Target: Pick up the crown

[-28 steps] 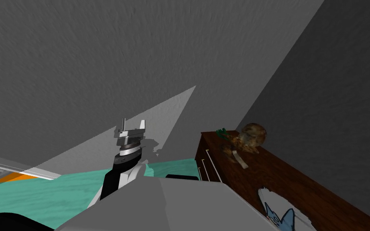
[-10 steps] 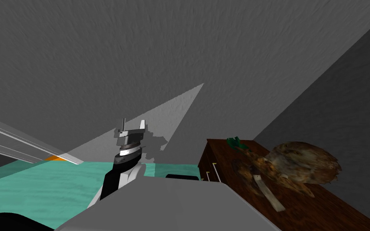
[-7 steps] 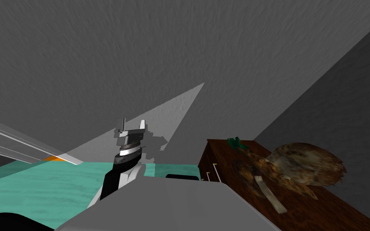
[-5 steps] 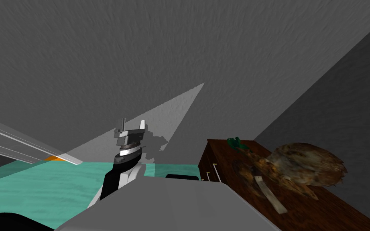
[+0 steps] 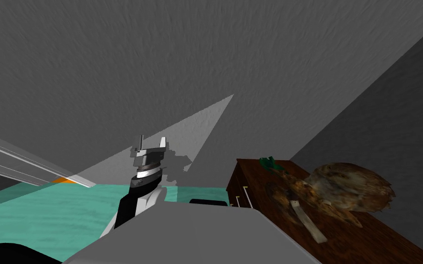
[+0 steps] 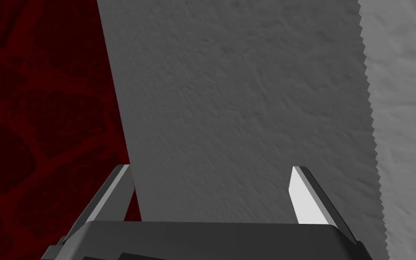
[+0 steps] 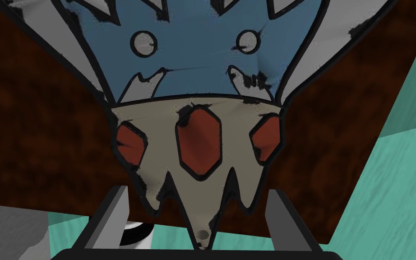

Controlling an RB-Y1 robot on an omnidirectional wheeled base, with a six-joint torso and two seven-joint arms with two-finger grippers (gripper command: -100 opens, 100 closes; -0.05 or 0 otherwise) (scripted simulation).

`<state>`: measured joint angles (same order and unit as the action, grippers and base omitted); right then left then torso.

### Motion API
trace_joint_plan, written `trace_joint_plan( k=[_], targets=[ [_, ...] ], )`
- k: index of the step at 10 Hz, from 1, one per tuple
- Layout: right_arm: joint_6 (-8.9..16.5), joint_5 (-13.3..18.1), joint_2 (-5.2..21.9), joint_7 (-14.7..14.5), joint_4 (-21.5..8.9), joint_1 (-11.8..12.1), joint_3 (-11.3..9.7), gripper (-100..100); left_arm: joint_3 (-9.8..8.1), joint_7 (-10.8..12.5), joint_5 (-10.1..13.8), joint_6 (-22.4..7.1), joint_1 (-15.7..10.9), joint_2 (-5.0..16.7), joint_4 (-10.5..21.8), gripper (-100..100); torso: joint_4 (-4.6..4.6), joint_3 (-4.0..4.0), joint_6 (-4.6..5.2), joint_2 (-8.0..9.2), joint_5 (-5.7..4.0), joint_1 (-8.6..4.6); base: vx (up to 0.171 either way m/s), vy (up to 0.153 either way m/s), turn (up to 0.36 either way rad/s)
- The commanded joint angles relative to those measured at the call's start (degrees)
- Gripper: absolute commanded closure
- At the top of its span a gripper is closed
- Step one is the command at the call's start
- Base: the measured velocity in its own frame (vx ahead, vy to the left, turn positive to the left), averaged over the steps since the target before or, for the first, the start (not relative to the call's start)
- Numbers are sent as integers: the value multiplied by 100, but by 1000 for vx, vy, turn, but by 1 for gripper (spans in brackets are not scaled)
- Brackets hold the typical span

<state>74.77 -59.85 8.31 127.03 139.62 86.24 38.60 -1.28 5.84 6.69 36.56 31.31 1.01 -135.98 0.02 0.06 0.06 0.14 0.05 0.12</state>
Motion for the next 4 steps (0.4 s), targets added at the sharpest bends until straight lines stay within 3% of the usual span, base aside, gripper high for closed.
trace_joint_plan(
  k=[1,3,4],
  targets=[
    [89,-63,39,181,208,70,67,100,0,0,0,0,0,0,0,0,0,0,0,0,0,0,-35,-16,6],
    [106,-58,28,215,285,96,65,100,0,0,0,0,0,0,0,0,1,1,1,2,0,-2,-26,-14,9],
    [116,-58,29,236,300,100,66,0,0,0,0,0,0,0,0,0,1,0,2,-2,0,0,0,0,0]
  ],
)
